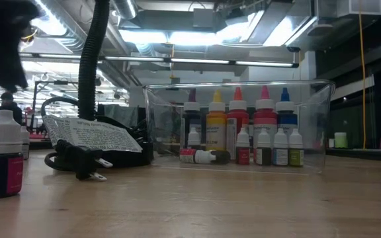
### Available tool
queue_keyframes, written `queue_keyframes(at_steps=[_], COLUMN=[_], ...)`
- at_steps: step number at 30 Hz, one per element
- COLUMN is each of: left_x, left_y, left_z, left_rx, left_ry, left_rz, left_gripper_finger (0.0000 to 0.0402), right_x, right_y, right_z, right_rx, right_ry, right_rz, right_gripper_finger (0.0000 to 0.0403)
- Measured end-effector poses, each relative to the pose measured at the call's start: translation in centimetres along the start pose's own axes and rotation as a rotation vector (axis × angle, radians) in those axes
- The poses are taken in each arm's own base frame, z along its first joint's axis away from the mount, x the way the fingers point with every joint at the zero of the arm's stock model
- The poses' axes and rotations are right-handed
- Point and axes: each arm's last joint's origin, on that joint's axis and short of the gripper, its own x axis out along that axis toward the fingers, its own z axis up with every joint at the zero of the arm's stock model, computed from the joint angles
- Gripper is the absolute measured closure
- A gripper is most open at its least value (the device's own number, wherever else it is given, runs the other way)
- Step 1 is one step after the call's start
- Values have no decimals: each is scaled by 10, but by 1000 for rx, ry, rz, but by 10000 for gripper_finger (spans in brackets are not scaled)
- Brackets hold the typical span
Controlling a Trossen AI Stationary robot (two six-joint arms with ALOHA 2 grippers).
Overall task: Pick & Place food coloring
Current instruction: Put the small red food coloring bottle into the transparent bin
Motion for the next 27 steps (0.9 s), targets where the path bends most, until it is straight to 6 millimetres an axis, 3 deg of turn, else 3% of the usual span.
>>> queue_keyframes(at_steps=[6, 14, 21, 27], left_x=[2, 22, 44, 49], left_y=[-3, -7, -14, -14], left_z=[-41, -88, -110, -117], left_rx=[-9, 39, 64, 26], left_ry=[44, 97, 106, 105], left_rz=[-30, 11, 22, 31], left_gripper_finger=[305, 305, 307, 315], right_x=[0, 0, 0, 0], right_y=[0, 0, 0, 0], right_z=[-3, -3, -3, -3], right_rx=[11, 57, 58, 52], right_ry=[30, 33, 29, 35], right_rz=[1, 0, -1, 0], right_gripper_finger=[118, 118, 118, 118])
